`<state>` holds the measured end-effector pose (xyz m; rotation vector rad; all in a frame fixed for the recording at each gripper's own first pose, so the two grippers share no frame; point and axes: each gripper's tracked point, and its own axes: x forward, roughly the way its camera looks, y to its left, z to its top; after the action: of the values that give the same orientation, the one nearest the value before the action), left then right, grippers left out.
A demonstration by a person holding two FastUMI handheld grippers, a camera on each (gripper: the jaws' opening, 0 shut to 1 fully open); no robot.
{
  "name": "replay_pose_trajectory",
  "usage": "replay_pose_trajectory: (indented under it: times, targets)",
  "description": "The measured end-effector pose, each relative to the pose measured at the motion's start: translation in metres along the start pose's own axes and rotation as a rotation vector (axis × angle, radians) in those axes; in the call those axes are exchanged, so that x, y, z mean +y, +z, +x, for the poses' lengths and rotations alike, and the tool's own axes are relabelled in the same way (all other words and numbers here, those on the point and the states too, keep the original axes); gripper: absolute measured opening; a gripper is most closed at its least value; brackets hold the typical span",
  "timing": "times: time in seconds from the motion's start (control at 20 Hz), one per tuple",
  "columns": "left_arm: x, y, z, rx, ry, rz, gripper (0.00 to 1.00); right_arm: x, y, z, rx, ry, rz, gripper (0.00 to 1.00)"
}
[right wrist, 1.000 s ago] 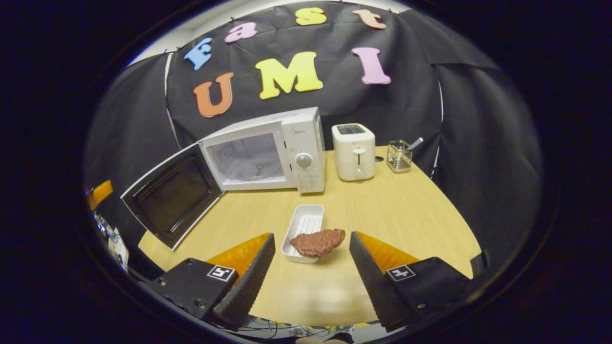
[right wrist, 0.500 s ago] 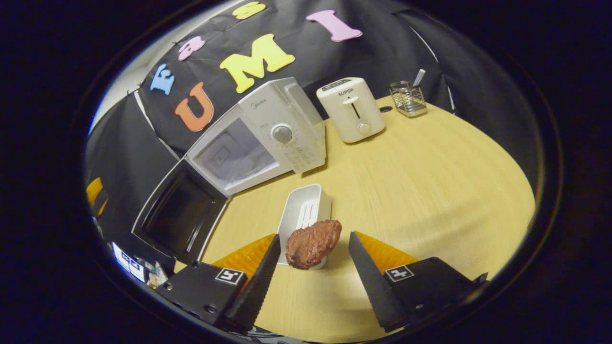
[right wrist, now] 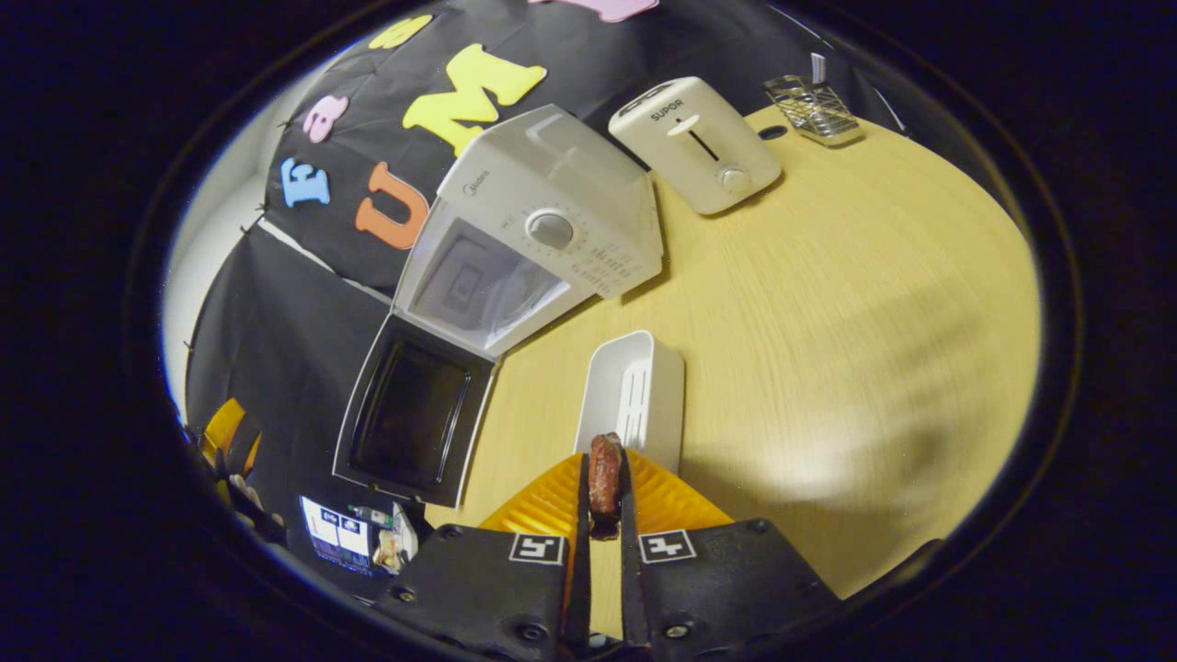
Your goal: Open the microwave oven with the left hand, put the food in, and close the microwave oven.
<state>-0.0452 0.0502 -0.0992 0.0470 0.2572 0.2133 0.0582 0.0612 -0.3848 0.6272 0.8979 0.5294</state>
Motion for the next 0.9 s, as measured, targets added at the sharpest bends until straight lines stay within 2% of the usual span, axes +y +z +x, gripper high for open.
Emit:
replay_pose_trajectory:
  times: [0.05, 0.1, 0.15, 0.3, 0.45, 0.6, 0.8, 0.9]
  targets:
    - [-0.001, -0.002, -0.002, 0.002, 0.013, 0.005, 0.96, 0.005, 0.004, -0.004, 0.013, 0.018, -0.014, 0.16]
    - [-0.003, -0.004, -0.002, 0.01, 0.022, 0.009, 0.96, 0.01, 0.009, -0.009, 0.014, 0.03, -0.028, 0.06]
    - [-0.004, -0.008, -0.002, 0.019, 0.029, 0.015, 0.96, 0.012, 0.017, -0.013, 0.007, 0.028, -0.037, 0.15]
    - [-0.004, -0.012, -0.002, 0.023, 0.03, 0.027, 0.96, 0.034, 0.04, -0.021, -0.028, 0.053, -0.068, 0.15]
    - [-0.007, -0.015, 0.003, 0.033, -0.006, 0.01, 0.96, 0.066, 0.062, -0.011, -0.078, 0.073, -0.09, 0.15]
    - [0.003, -0.013, 0.009, 0.025, -0.038, 0.015, 0.96, 0.105, 0.074, 0.014, -0.14, 0.107, -0.064, 0.14]
    - [0.022, -0.015, 0.013, 0.029, -0.095, 0.034, 0.96, 0.151, 0.088, 0.072, -0.271, 0.117, -0.003, 0.15]
    - [0.034, -0.025, 0.016, 0.053, -0.118, 0.037, 0.96, 0.18, 0.095, 0.102, -0.345, 0.16, 0.08, 0.15]
